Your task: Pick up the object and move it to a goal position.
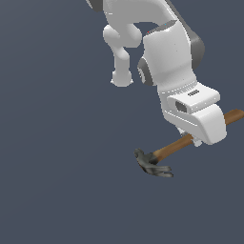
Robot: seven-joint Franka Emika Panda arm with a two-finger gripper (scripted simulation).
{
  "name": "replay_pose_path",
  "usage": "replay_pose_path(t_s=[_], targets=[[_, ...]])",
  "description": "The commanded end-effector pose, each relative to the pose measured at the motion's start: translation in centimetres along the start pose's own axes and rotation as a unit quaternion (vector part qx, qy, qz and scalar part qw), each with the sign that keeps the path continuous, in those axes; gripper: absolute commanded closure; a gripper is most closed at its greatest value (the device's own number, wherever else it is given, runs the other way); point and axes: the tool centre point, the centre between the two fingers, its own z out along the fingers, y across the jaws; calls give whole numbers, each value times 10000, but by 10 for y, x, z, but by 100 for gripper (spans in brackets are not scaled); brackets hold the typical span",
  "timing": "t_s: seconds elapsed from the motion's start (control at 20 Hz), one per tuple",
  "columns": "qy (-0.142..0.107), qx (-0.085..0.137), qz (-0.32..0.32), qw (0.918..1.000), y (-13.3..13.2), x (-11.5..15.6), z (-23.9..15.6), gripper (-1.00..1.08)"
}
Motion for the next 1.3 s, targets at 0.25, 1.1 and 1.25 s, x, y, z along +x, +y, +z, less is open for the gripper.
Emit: replay_pose_path(t_s=[0.25,1.1,1.25], targets=[[484,-564,-554,9957,46,35,-51,108],[1312,-1436,-1437,9703,97,91,-148,108],[1391,-1512,-1516,9668,101,96,-158,108]])
